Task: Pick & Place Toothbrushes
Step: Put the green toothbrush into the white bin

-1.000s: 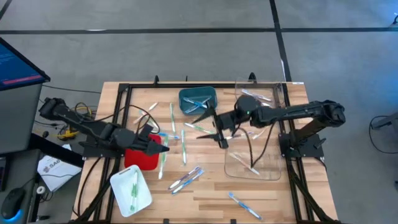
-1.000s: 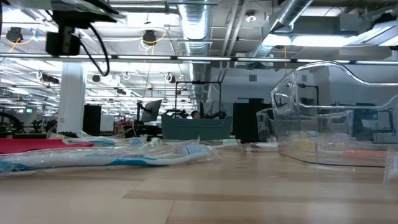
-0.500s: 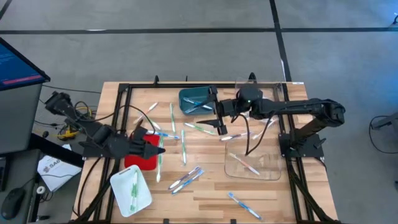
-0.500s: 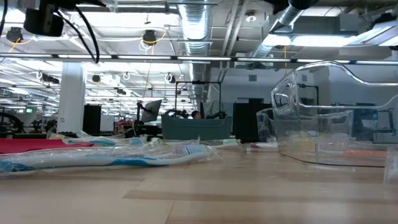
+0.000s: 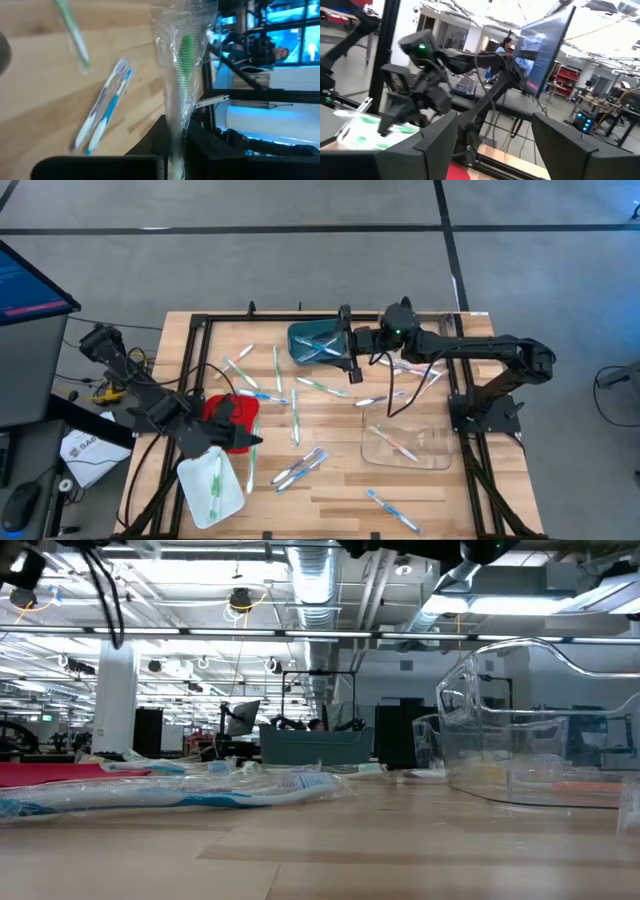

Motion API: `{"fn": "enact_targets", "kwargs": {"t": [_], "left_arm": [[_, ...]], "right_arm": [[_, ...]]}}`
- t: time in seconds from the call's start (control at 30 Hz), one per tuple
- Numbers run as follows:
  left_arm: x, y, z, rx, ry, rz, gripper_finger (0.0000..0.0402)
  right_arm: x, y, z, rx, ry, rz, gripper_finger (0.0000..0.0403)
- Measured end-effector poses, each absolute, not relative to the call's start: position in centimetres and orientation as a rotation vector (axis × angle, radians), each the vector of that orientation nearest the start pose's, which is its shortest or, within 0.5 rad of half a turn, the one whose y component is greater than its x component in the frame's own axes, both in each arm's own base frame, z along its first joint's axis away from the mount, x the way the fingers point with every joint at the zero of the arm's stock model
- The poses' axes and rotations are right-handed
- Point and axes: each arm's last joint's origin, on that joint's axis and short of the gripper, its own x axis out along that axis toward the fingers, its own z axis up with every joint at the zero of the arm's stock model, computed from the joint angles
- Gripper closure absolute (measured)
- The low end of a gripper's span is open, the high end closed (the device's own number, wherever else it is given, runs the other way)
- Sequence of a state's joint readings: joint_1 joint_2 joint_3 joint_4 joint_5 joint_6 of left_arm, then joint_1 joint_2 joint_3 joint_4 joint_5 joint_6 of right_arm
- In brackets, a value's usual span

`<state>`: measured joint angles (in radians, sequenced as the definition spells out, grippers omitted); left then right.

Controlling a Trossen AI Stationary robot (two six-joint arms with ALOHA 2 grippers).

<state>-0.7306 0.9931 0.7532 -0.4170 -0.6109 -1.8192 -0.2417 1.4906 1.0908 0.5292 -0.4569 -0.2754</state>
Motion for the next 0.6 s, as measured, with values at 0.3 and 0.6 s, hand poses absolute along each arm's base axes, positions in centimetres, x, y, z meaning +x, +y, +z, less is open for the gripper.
{"fn": "enact_targets", "kwargs": {"t": [0.3, 0.6], "left_arm": [[15.9, -14.2, 26.3, -1.467, 0.51, 0.424, 0.0384], [15.3, -16.1, 25.8, -1.497, 0.597, 0.484, 0.0384]], "right_arm": [[33.3, -7.2, 34.4, -0.328, -0.206, 0.18, 0.0154], [33.1, -7.2, 35.0, -0.346, -0.261, 0.172, 0.0154]]}}
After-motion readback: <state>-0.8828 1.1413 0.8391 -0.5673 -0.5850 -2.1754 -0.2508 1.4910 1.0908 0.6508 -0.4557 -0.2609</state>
